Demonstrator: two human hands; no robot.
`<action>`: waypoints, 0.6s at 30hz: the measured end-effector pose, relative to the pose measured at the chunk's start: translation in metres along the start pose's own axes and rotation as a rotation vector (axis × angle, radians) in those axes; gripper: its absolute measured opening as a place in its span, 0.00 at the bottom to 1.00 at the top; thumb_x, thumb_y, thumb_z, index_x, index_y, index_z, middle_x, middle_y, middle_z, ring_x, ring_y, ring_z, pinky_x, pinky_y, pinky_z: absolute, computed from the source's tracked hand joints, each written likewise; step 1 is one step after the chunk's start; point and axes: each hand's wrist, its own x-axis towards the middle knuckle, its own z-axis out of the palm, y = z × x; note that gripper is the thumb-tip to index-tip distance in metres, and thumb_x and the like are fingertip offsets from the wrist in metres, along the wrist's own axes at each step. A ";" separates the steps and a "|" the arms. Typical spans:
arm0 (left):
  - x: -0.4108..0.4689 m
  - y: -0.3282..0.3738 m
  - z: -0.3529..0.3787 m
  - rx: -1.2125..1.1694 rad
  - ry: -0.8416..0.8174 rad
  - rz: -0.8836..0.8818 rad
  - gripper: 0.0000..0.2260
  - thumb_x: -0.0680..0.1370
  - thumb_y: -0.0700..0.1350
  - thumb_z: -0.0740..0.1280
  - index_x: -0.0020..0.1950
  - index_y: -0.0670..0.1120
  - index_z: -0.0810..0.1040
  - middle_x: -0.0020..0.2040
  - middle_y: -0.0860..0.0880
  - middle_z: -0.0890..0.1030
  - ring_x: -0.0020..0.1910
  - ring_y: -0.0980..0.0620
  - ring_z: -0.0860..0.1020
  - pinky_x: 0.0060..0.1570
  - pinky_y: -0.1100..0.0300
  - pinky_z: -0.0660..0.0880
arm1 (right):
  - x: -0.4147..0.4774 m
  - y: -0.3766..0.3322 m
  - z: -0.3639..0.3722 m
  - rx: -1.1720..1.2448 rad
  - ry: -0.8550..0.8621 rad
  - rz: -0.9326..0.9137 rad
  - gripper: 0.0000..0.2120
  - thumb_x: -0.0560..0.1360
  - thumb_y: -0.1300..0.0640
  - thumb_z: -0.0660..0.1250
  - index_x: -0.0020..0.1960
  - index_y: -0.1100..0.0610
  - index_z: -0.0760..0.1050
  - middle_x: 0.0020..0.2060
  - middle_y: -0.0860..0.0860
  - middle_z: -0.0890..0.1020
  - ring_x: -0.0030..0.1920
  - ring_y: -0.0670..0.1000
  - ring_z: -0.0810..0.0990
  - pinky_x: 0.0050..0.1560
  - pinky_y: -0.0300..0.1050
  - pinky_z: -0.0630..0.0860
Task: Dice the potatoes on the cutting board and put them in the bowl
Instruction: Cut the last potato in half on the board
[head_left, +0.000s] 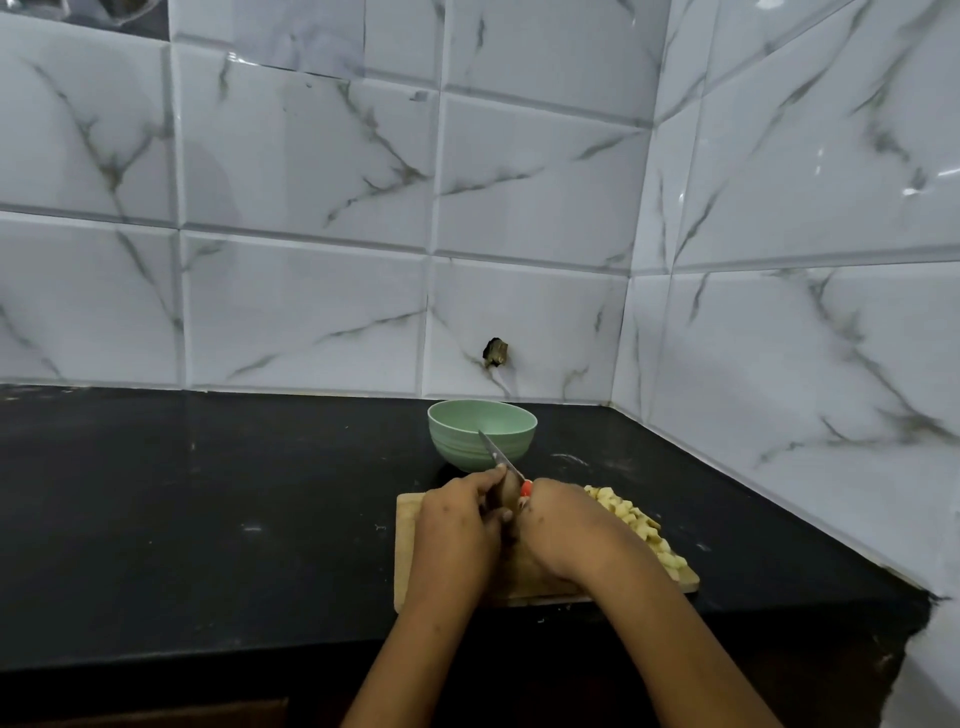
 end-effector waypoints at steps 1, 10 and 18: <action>-0.001 0.001 0.000 -0.019 -0.001 0.003 0.22 0.74 0.38 0.69 0.66 0.52 0.76 0.57 0.50 0.80 0.53 0.56 0.78 0.47 0.78 0.64 | 0.001 -0.001 -0.001 0.003 -0.011 0.002 0.12 0.81 0.58 0.56 0.59 0.62 0.73 0.56 0.59 0.79 0.44 0.54 0.72 0.44 0.43 0.68; -0.002 0.000 -0.002 -0.045 0.036 -0.049 0.20 0.74 0.40 0.70 0.65 0.53 0.76 0.58 0.50 0.80 0.54 0.55 0.78 0.50 0.73 0.65 | 0.003 -0.003 -0.001 -0.046 -0.081 -0.021 0.13 0.82 0.58 0.56 0.61 0.63 0.72 0.53 0.59 0.78 0.47 0.56 0.74 0.45 0.43 0.68; -0.002 0.001 -0.005 -0.050 0.012 -0.068 0.21 0.75 0.41 0.70 0.66 0.54 0.75 0.57 0.51 0.78 0.53 0.57 0.76 0.49 0.74 0.64 | -0.003 -0.001 0.003 -0.130 -0.135 0.009 0.12 0.80 0.61 0.57 0.60 0.62 0.73 0.46 0.55 0.76 0.45 0.53 0.73 0.45 0.44 0.69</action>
